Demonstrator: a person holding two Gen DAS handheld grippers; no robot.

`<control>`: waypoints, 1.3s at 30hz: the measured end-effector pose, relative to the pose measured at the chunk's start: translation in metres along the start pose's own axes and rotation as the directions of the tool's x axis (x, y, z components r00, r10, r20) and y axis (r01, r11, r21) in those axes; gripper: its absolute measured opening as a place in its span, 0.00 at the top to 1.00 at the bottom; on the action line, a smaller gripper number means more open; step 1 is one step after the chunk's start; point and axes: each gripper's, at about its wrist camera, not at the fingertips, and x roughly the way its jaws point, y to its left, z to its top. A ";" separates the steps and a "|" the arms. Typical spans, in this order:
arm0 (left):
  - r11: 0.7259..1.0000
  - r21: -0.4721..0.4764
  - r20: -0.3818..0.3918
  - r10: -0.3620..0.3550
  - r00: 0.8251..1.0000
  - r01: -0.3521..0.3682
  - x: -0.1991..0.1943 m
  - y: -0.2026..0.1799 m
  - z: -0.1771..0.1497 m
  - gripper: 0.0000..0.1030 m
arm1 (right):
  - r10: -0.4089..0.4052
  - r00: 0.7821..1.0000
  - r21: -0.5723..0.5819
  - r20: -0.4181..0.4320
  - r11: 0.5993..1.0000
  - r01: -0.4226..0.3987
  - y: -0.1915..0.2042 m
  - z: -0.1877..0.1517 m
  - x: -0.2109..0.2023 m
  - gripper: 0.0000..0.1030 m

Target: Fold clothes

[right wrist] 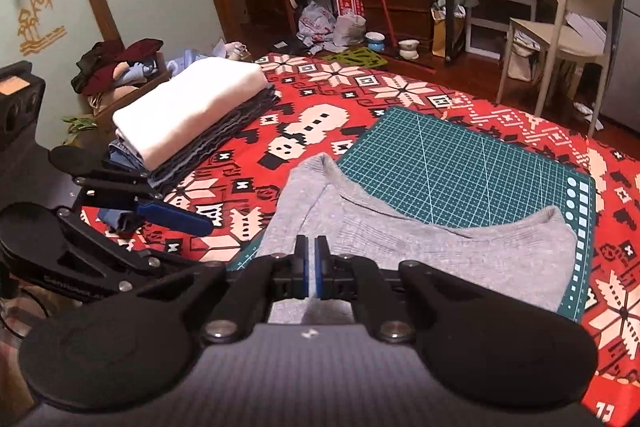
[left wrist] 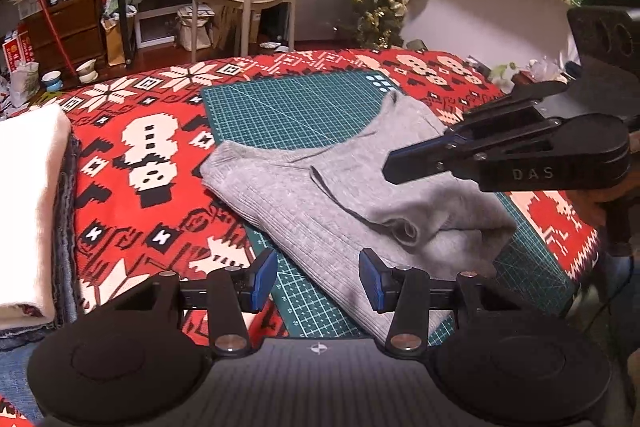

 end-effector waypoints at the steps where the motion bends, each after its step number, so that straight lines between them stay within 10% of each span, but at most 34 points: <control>1: 1.000 0.008 0.004 -0.008 1.000 0.008 0.000 -0.002 0.000 0.57 | 0.000 1.000 0.003 0.007 1.000 0.000 -0.001 -0.001 -0.001 0.92; 10: 0.987 0.137 0.033 -0.088 0.996 0.082 0.002 -0.028 0.000 0.57 | -0.038 0.999 0.021 -0.034 0.999 0.039 -0.021 -0.035 -0.035 0.87; 17: 0.983 0.166 -0.011 -0.081 0.997 0.082 0.011 -0.036 -0.007 0.57 | 0.088 0.993 -0.022 -0.082 0.996 -0.090 -0.002 -0.065 -0.021 0.85; 32: 0.990 0.124 -0.025 -0.062 0.998 0.064 0.005 -0.023 -0.013 0.57 | -0.013 0.998 -0.085 -0.059 0.996 0.008 -0.010 -0.056 0.019 0.58; 36: 0.991 0.120 -0.025 -0.058 0.998 0.061 0.004 -0.022 -0.013 0.56 | -0.056 0.997 -0.131 -0.054 0.990 0.049 -0.009 -0.055 0.024 0.93; 39: 0.991 0.118 -0.025 -0.058 0.998 0.060 0.004 -0.020 -0.013 0.56 | -0.007 0.999 -0.140 -0.041 0.990 0.001 -0.008 -0.051 0.009 0.97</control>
